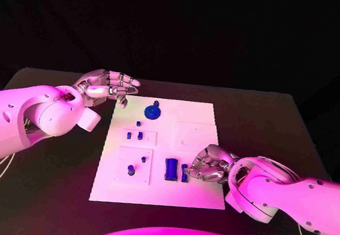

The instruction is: Assemble the parts on the task board

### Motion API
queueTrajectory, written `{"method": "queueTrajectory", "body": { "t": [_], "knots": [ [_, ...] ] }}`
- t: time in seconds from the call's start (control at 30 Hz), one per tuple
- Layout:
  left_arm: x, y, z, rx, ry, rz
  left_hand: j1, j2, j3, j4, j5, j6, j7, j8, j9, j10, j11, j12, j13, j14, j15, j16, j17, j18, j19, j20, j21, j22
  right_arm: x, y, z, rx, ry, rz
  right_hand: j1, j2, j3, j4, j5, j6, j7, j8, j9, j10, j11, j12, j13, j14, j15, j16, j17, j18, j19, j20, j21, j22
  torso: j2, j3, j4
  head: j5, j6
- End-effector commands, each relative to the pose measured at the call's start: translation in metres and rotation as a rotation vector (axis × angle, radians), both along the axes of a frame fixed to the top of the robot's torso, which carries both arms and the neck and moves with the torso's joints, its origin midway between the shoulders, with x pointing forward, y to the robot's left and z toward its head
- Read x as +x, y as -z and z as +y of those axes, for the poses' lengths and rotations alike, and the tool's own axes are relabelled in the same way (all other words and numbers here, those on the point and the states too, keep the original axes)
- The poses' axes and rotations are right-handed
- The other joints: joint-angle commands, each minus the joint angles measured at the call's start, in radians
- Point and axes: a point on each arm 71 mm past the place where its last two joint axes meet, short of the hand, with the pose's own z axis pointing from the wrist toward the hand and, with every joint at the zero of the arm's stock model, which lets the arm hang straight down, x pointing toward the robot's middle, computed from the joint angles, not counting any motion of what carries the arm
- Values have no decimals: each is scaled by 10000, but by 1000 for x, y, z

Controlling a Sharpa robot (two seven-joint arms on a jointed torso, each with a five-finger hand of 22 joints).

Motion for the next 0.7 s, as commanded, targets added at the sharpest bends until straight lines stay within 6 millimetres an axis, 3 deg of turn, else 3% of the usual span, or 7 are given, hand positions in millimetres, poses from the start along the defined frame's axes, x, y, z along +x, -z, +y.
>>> {"method": "queueTrajectory", "body": {
  "t": [0.03, 0.53, 0.7],
  "knots": [
    [-1, -1, -2, -98, 142, -31, -130, 5, 7, 64, 52, -74, 388, 55, -9, -45, 3, 53, -9, -15, 41, 35, -12, 167, -5, 67, -46, -10, 3, -10, 4, 398, -954, -1673, 476, -61, 54, -181, -38, -361, 171, -303, -125, 85, 183, -98, 1240, 882, 142, -15, 1751, -40, 175, 82, -133, 1851, 0, 6, -14, 10, -1],
    [-1, -1, -1, -111, 123, -66, -137, 15, 19, 77, 56, -91, 388, 72, -19, -60, 3, 65, -19, -7, 43, 47, -4, 168, -2, 70, -52, -18, 5, -15, 4, 586, -1904, -2817, 1910, 145, 1035, -1378, -60, -632, 504, -1075, -437, 33, 461, -56, 1284, 882, 383, -8, 1767, -40, 160, 302, -123, 1859, 3, -7, 12, 4, 18],
    [-1, -1, -1, -112, 126, -66, -137, 15, 19, 77, 56, -91, 388, 72, -19, -60, 3, 65, -19, -7, 43, 47, -4, 168, -2, 70, -52, -18, 5, -11, 5, 443, -2032, -2592, 2214, 400, 1683, -1977, -47, -498, 565, -1273, -514, 22, 504, -29, 1302, 880, 419, -7, 1765, -40, 159, 339, -85, 1868, 6, -6, 20, 15, 9]
  ]
}}
